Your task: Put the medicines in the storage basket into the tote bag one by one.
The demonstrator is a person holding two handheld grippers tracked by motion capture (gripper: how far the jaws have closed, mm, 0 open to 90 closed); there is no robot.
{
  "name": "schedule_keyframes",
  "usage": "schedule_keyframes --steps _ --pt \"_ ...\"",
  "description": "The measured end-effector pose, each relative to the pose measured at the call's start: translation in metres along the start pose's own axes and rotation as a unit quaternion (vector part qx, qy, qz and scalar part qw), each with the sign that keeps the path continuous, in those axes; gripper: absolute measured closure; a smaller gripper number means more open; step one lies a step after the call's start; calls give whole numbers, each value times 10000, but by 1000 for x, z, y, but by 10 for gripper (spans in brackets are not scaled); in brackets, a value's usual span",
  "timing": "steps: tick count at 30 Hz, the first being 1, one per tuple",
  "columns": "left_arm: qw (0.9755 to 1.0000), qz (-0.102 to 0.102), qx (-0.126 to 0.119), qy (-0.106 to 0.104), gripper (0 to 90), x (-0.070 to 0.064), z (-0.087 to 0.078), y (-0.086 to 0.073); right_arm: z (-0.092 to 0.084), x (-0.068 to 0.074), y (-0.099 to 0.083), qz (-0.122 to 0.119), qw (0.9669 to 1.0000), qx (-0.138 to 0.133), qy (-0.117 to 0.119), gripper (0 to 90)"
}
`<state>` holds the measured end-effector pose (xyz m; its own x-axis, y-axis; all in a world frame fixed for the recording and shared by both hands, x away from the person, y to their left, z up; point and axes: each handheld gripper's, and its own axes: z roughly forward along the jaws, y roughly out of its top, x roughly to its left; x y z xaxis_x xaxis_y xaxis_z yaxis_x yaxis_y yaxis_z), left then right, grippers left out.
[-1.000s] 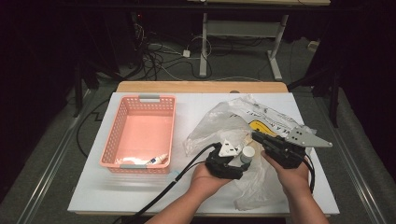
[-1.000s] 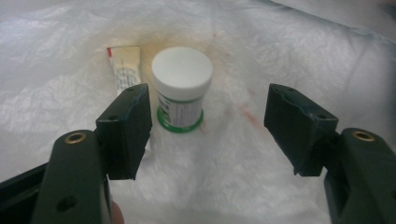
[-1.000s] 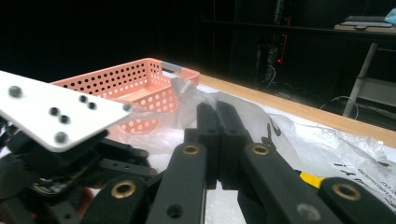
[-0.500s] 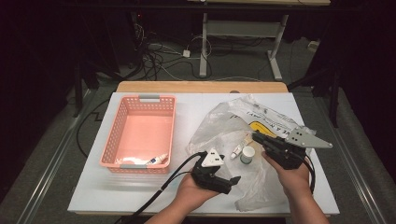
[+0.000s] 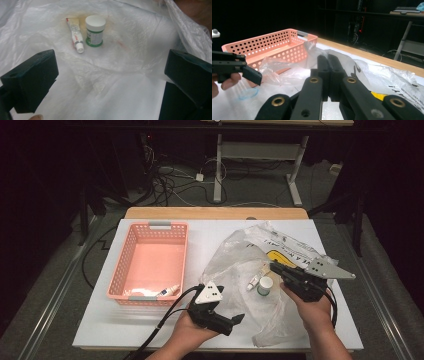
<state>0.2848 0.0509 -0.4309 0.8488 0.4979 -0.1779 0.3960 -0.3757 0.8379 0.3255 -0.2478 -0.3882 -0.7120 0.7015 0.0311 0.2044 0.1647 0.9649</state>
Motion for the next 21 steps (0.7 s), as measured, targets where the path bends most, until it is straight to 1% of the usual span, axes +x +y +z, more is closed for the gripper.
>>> schedule_keyframes --steps 4,8,10,13,14,15,16,17,21 --pt "9999 -33 56 139 0 7 -13 -4 -1 1 0 -23 10000 7 -17 900" --pt "9998 -28 18 217 0 13 -26 -8 -2 0 0 -13 10000 -1 -31 900" --pt "9996 -117 -63 239 0 17 -31 -10 -2 0 0 -26 10000 1 -31 900" --pt "9990 -214 -217 330 0 23 -37 -11 -2 0 -1 -14 10000 4 -28 900" --pt "9987 -265 -245 366 0 27 -39 -12 -2 0 -1 -38 10000 4 -30 900" --pt "9986 -323 -235 357 0 30 -41 -12 -3 0 -1 -37 10000 5 -34 900" --pt "9983 -385 -246 349 0 33 -43 -12 -3 -1 -1 5 10000 -4 -47 900" --pt "9980 -425 -271 384 0 36 -46 -13 -3 -2 -1 10 10000 -15 -46 900" --pt "9958 -552 -309 656 0 46 -59 -16 -3 -2 0 22 10000 -27 -47 900"
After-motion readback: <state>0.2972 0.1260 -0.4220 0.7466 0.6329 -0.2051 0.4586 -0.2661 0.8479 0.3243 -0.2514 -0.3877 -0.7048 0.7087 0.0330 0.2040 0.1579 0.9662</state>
